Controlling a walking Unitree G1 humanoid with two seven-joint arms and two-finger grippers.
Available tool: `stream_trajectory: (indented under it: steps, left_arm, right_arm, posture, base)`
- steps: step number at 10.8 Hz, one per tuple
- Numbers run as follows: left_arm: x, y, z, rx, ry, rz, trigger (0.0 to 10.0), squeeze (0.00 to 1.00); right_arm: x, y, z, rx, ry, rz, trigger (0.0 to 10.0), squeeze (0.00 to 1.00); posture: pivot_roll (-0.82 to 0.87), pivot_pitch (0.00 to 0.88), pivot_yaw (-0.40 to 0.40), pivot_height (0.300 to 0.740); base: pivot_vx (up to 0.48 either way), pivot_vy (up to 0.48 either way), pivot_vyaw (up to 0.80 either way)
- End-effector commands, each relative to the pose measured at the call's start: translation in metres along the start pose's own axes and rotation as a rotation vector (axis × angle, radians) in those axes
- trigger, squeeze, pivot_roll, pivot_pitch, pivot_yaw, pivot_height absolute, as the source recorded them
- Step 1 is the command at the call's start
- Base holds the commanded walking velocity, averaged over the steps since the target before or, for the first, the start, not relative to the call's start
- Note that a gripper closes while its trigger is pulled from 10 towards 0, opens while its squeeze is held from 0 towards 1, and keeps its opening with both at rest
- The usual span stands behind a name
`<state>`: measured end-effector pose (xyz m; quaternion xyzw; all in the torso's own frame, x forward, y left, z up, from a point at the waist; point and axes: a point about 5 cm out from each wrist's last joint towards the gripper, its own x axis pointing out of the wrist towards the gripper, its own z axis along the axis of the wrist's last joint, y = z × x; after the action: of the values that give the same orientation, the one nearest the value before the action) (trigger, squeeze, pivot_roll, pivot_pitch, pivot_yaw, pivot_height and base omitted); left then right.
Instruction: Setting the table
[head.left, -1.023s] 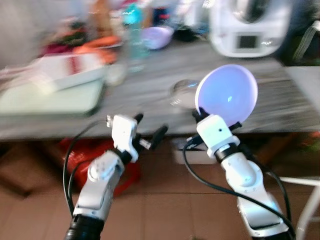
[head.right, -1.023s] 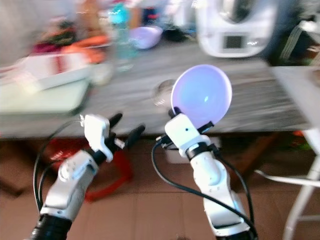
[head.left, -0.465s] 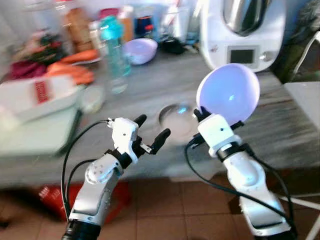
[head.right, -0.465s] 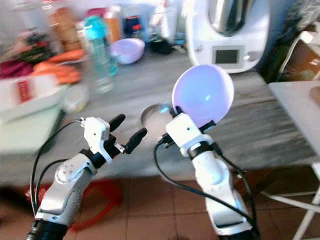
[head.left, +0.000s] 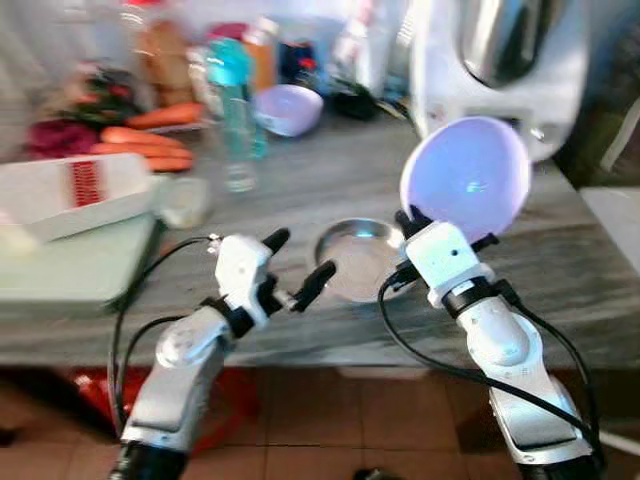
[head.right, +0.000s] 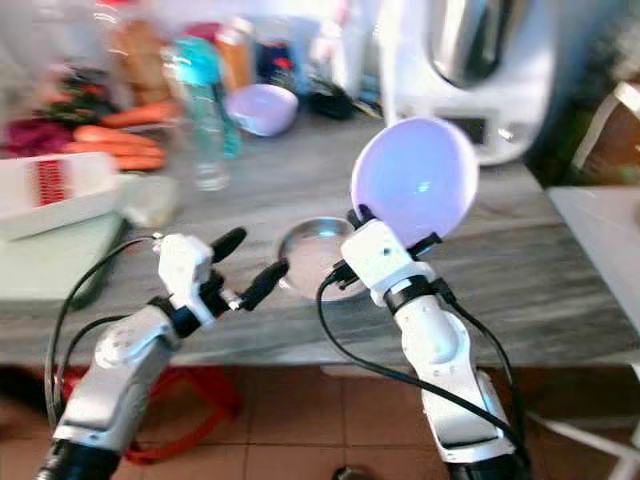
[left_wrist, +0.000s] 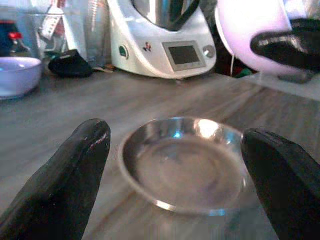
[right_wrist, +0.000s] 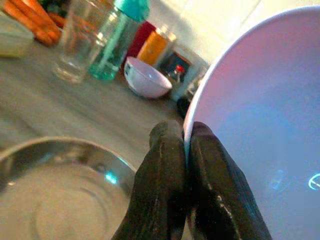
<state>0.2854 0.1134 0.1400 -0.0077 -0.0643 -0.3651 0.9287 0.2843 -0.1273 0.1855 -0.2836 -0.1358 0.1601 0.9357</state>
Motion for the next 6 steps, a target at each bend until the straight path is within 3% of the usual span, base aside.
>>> stream_trajectory:
  steps: [1, 3, 5, 6]
  left_arm:
    - [-0.003, -0.003, 0.002, 0.023, 0.005, -0.041, 10.0, 0.0]
    - [-0.013, 0.001, 0.002, 0.04, 0.038, -0.092, 10.0, 0.0]
    - [-0.02, 0.0, -0.003, -0.054, 0.085, -0.134, 10.0, 0.0]
    - [-0.021, -0.001, -0.004, -0.006, 0.094, -0.169, 10.0, 0.0]
  right_arm:
    - [0.002, -0.005, 0.002, -0.004, -0.017, 0.012, 10.0, 0.0]
    - [0.012, -0.007, 0.002, 0.032, -0.04, 0.12, 10.0, 0.0]
    - [0.031, 0.005, 0.008, 0.072, -0.056, 0.288, 10.0, 0.0]
    - [0.044, 0.01, 0.011, 0.138, -0.075, 0.343, 10.0, 0.0]
  posture:
    - [-0.1, 0.108, 0.012, 0.74]
    - [-0.1, 0.109, 0.012, 0.74]
    - [-0.09, 0.124, 0.022, 0.74]
    - [-0.09, 0.124, 0.022, 0.74]
  base:
    - [0.0, 0.0, 0.0]
    - [0.0, 0.0, 0.0]
    - [0.0, 0.0, 0.0]
    - [0.0, 0.0, 0.0]
